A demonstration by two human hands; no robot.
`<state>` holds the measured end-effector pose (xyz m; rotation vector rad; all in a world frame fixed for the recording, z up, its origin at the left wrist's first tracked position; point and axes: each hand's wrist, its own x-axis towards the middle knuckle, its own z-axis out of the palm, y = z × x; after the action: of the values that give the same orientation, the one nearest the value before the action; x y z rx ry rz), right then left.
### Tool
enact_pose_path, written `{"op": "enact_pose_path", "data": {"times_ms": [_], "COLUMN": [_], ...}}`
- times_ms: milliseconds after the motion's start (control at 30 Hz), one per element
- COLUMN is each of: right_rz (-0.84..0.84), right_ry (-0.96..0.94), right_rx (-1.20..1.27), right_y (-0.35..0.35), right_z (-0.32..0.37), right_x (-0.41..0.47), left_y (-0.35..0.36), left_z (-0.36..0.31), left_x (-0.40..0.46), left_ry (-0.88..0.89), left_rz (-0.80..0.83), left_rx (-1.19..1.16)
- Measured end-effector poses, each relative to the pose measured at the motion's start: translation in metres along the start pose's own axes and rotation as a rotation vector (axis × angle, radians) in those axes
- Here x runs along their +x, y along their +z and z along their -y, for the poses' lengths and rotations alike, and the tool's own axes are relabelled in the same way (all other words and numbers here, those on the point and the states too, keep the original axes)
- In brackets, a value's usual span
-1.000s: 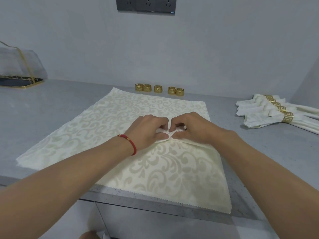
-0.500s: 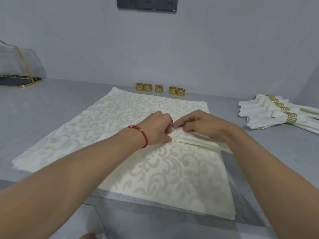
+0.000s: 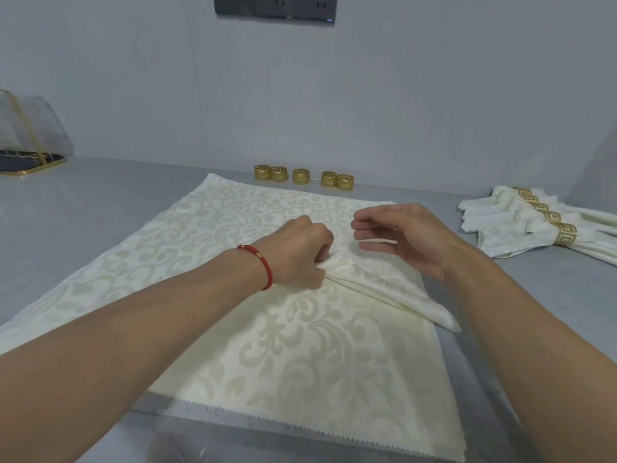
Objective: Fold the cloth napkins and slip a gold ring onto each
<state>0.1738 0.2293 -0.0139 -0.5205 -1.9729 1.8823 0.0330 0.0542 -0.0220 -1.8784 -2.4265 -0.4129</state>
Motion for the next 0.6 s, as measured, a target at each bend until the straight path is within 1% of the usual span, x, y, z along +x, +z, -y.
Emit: {"op": "enact_pose_path", "data": {"times_ms": [67, 133, 267, 367, 467, 533, 600], "right_rz": [-0.152, -0.276, -0.469, -0.541, -0.582, -0.572, -0.524], "right_ry": [-0.046, -0.091, -0.085, -0.080, -0.073, -0.051, -0.027], "right_rx": [-0.092, -0.224, -0.492, -0.574, -0.717, -0.808, -1.001], "right_y": [-0.005, -0.010, -0.012, -0.009, -0.006, -0.003, 0.000], "right_z": [-0.002, -0.005, -0.014, -0.022, -0.031, -0.038, -0.046], "right_x": [0.014, 0.033, 0.082, 0.129, 0.178, 0.207, 0.230], "left_y": [-0.007, -0.012, -0.010, 0.008, 0.030, 0.037, 0.036], "left_z": [0.016, 0.038, 0.081, 0.099, 0.110, 0.113, 0.111], "left_x": [0.001, 0.006, 0.028, 0.041, 0.045, 0.046, 0.044], "left_ry": [-0.038, -0.106, -0.326, -0.371, -0.383, -0.347, -0.347], "left_rz": [-0.044, -0.124, -0.343, -0.393, -0.454, -0.454, -0.467], "left_rx": [-0.061, -0.078, -0.051, 0.066, 0.105, 0.153, 0.160]}}
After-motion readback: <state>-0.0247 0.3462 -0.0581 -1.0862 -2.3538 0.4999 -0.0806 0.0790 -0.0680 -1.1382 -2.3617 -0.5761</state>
